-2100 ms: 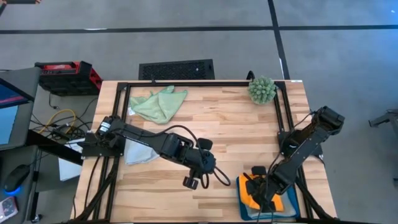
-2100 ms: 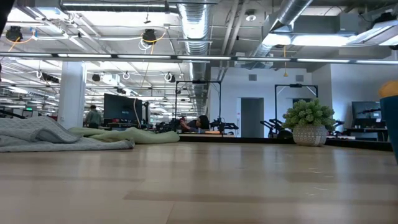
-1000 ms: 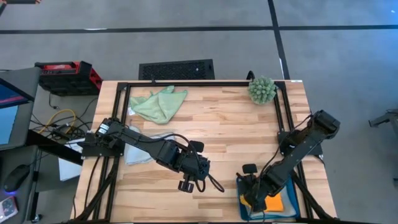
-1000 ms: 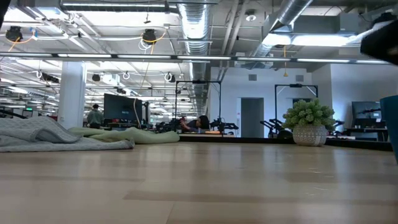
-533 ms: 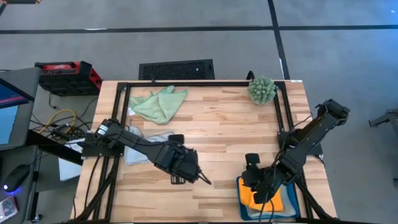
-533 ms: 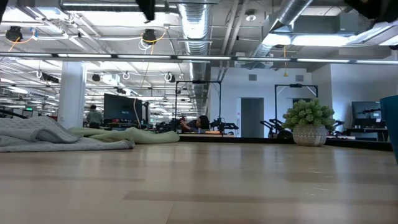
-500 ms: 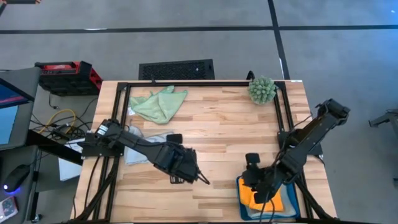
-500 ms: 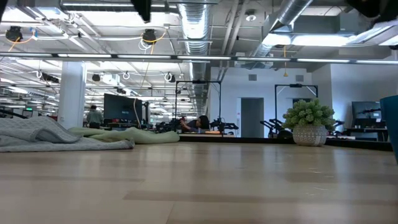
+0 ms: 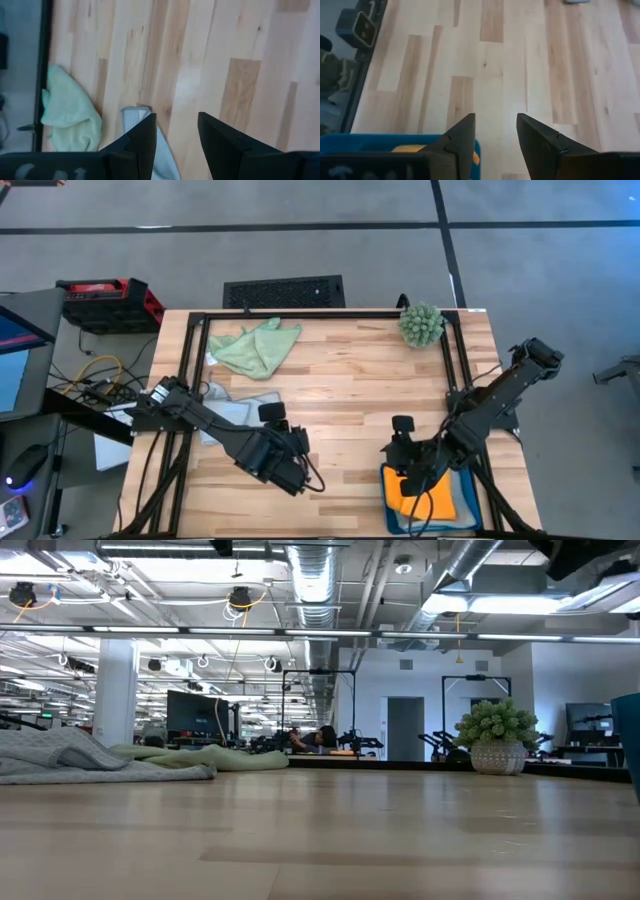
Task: Fold microfiber towels
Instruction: Fold the gray towel
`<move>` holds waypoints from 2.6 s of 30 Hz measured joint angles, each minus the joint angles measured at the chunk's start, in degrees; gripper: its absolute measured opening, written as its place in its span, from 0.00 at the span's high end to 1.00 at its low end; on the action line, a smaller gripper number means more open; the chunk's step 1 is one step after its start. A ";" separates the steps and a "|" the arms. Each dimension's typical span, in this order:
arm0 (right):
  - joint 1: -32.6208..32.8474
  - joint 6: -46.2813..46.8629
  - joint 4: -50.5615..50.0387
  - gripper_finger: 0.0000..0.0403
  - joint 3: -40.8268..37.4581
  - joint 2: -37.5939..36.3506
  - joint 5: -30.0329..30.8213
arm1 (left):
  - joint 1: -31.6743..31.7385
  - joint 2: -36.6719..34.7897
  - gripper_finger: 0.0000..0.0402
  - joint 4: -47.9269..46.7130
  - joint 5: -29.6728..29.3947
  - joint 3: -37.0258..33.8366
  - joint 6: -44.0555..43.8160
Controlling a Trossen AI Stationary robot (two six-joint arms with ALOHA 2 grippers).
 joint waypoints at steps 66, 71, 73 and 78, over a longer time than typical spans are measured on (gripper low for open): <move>-12.62 -6.49 7.77 0.59 -0.07 0.57 2.69 | 5.18 -8.61 0.73 23.07 13.51 -55.57 -46.41; -12.62 -6.47 8.81 0.59 -1.84 0.56 2.66 | 5.16 -8.61 0.89 22.97 13.55 -55.43 -44.95; -12.62 -6.47 8.97 0.59 -2.21 0.56 2.66 | 5.16 -8.61 0.97 22.92 13.54 -55.43 -43.82; -12.62 -6.49 9.44 0.59 -2.29 0.56 2.66 | 5.16 -8.61 0.98 20.48 12.85 -53.92 -41.43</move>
